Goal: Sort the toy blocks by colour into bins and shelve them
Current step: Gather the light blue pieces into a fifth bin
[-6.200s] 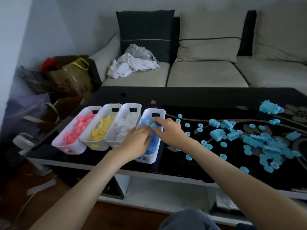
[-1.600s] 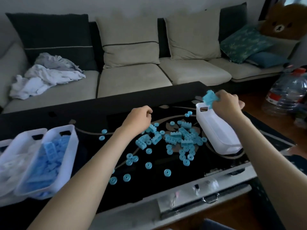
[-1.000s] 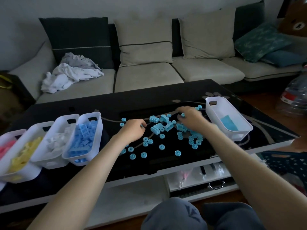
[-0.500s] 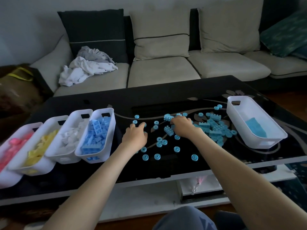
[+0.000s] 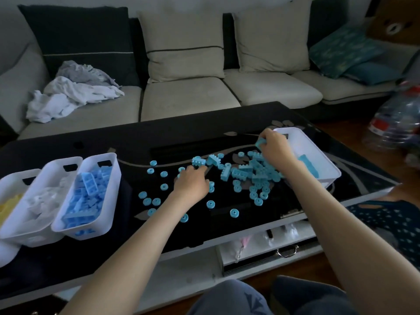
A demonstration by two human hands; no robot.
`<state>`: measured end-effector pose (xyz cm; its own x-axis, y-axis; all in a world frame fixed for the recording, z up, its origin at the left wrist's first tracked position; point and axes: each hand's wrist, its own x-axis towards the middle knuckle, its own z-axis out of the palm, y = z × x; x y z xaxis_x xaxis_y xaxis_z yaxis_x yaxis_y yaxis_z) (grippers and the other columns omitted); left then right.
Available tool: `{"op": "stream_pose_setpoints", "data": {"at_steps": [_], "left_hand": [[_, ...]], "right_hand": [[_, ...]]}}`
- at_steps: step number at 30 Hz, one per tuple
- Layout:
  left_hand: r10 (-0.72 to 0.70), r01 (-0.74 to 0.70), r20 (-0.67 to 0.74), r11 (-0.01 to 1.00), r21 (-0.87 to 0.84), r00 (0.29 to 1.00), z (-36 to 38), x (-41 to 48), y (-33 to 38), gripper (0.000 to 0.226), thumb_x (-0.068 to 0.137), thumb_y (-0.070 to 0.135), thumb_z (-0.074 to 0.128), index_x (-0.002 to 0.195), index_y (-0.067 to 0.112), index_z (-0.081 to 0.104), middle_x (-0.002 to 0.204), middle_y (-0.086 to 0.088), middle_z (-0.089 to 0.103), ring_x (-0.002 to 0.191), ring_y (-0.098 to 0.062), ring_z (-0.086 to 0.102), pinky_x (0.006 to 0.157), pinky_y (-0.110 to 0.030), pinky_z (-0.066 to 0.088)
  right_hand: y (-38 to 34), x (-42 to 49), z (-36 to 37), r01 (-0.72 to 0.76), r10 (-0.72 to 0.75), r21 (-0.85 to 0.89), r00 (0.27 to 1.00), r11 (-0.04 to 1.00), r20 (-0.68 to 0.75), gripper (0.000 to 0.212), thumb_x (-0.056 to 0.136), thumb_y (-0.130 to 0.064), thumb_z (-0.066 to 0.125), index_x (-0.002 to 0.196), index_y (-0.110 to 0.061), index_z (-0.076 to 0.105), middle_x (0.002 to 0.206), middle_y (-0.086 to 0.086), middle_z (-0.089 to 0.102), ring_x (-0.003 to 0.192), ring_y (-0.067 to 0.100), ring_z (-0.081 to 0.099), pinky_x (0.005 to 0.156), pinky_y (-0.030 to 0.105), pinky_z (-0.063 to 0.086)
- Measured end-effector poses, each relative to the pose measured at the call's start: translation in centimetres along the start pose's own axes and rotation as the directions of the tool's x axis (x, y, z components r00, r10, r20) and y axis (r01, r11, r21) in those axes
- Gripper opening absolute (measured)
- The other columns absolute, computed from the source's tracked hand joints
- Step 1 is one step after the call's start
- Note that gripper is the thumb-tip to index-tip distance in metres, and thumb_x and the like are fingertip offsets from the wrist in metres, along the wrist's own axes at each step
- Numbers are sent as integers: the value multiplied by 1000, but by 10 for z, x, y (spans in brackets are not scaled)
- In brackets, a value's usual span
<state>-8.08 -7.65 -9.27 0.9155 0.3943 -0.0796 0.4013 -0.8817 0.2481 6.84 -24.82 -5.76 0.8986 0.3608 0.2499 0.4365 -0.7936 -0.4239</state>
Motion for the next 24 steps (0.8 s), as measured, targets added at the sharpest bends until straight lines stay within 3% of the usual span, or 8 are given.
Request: {"op": "stream_pose_setpoints", "data": {"at_steps": [6, 9, 11, 13, 15, 17, 20, 24], "left_hand": [[-77, 75, 48, 996, 41, 996, 2, 11, 13, 26, 97, 13, 46, 121, 12, 55, 115, -7, 54, 93, -22, 58, 65, -28, 43], [-62, 59, 36, 996, 73, 997, 0, 12, 19, 24, 97, 16, 50, 120, 10, 55, 117, -8, 55, 98, -22, 58, 63, -27, 39], [-48, 46, 34, 998, 50, 998, -2, 12, 20, 26, 96, 22, 53, 118, 9, 56, 119, -8, 54, 98, -22, 59, 65, -27, 40], [-40, 40, 20, 999, 4, 999, -4, 13, 20, 28, 93, 27, 57, 114, 9, 57, 126, -11, 48, 97, -22, 57, 69, -27, 41], [-41, 41, 6, 998, -44, 999, -5, 15, 18, 27, 93, 32, 55, 109, 10, 59, 132, -13, 40, 92, -21, 56, 70, -26, 41], [-34, 33, -7, 997, -63, 999, -6, 18, 16, 29, 95, 36, 51, 107, 11, 58, 132, -15, 38, 88, -22, 56, 69, -28, 42], [-7, 1, -70, 996, -86, 998, -6, 25, 10, 37, 97, 42, 44, 100, 8, 56, 115, -12, 50, 83, -22, 56, 68, -30, 44], [-35, 8, -261, 995, -104, 965, -15, 35, 6, 42, 103, 39, 29, 99, 3, 48, 72, -6, 55, 59, -18, 52, 45, -25, 32]], "right_hand": [[61, -14, -34, -329, 328, 17, 937, 944, -117, 37, 91, 0, 45, 128, -2, 43, 121, 17, 54, 104, 32, 57, 70, 34, 44], [69, -19, -33, -343, 336, -83, 938, 936, -88, 44, 92, -11, 51, 134, -5, 37, 134, 18, 43, 119, 33, 46, 91, 41, 43], [64, -20, -31, -267, 255, -158, 963, 951, -89, 52, 92, -19, 54, 139, -10, 34, 140, 15, 36, 128, 33, 34, 102, 43, 33], [55, -23, -25, -53, 49, -165, 998, 985, -30, 50, 90, -21, 56, 136, -15, 40, 138, 11, 40, 127, 30, 35, 100, 40, 33], [42, -27, -15, 204, -176, -164, 969, 965, 173, 39, 89, -24, 57, 127, -21, 51, 131, 4, 49, 120, 24, 42, 95, 36, 34], [32, -34, -3, 343, -254, -181, 886, 921, 387, 33, 88, -30, 59, 120, -24, 55, 123, -2, 53, 118, 20, 42, 97, 34, 32], [27, -38, 13, 391, -273, -173, 839, 904, 471, 33, 86, -31, 61, 116, -21, 52, 119, -3, 49, 117, 19, 41, 98, 33, 30], [23, -29, 21, 385, -278, -140, 833, 912, 478, 33, 85, -29, 63, 114, -20, 52, 119, -1, 47, 117, 20, 41, 98, 34, 31]]}}
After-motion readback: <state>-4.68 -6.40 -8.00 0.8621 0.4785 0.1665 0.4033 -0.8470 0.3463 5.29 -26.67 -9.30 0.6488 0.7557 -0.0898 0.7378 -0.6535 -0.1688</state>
